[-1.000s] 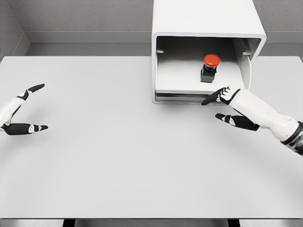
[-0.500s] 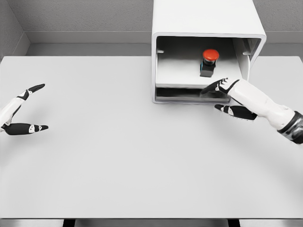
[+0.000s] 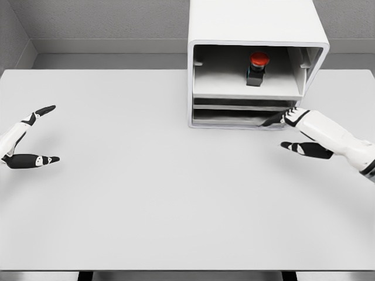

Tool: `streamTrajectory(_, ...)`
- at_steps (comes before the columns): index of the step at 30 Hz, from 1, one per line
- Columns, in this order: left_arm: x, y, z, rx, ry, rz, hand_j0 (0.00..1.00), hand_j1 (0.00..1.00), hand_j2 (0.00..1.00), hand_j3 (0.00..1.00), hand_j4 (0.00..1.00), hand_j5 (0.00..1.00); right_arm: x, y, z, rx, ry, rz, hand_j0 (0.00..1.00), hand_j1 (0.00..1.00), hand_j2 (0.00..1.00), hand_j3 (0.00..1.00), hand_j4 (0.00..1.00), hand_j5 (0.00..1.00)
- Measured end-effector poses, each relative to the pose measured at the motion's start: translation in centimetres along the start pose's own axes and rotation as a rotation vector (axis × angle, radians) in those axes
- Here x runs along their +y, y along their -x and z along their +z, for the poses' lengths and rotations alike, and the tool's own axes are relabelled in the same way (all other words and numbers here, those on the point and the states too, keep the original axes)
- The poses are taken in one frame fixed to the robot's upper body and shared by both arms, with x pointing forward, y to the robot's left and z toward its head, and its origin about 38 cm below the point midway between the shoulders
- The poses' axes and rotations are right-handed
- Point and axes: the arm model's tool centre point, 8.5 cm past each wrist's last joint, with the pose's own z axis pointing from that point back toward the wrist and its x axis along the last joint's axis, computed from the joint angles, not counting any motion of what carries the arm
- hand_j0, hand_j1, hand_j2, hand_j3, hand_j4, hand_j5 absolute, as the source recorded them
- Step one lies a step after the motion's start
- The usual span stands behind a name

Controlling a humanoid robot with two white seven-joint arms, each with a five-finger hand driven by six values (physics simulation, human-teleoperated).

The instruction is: Slide open multi-storey tabletop storage cabinets and put open load switch and slide close multi-storey tabletop storage cabinets

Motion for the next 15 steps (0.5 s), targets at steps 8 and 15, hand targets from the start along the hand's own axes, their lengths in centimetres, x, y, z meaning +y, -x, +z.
streamTrajectory(8, 0.0, 0.0, 0.0, 0.0, 0.0, 0.0, 1.0, 1.0, 1.0, 1.0, 1.0, 1.0, -2.4, 0.8, 2.2, 0.05, 0.013, 0.046, 0.74, 0.74, 0.74, 0.74, 0.74, 0.74)
streamTrajectory(15, 0.1, 0.1, 0.1, 0.004, 0.001, -0.001, 1.0, 1.0, 1.0, 1.0, 1.0, 1.0, -2.8, 0.9, 2.4, 0.055, 0.016, 0.054, 0.76, 0.76, 0.76, 0.76, 0.76, 0.76)
